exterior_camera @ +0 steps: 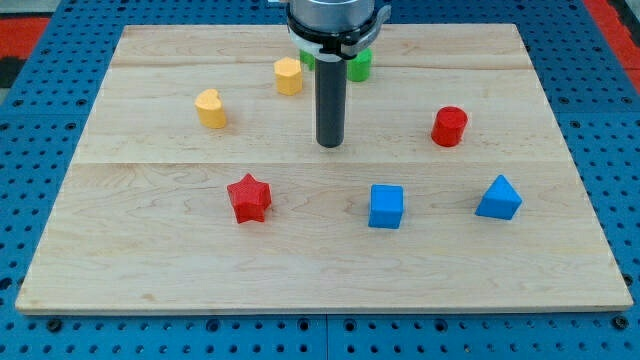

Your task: Push the red star towards down and left

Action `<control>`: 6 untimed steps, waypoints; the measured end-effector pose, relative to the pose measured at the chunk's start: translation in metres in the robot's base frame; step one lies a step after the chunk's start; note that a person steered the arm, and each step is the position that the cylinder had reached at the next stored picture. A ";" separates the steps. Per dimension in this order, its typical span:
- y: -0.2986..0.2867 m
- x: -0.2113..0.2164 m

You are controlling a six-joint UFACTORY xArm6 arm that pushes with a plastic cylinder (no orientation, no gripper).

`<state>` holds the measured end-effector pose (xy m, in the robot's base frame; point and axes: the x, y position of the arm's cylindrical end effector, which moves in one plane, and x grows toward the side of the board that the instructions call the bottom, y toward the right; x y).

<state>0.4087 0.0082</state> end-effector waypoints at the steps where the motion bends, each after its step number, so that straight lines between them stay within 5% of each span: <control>1: -0.006 0.032; 3: -0.083 0.078; 6: -0.093 0.085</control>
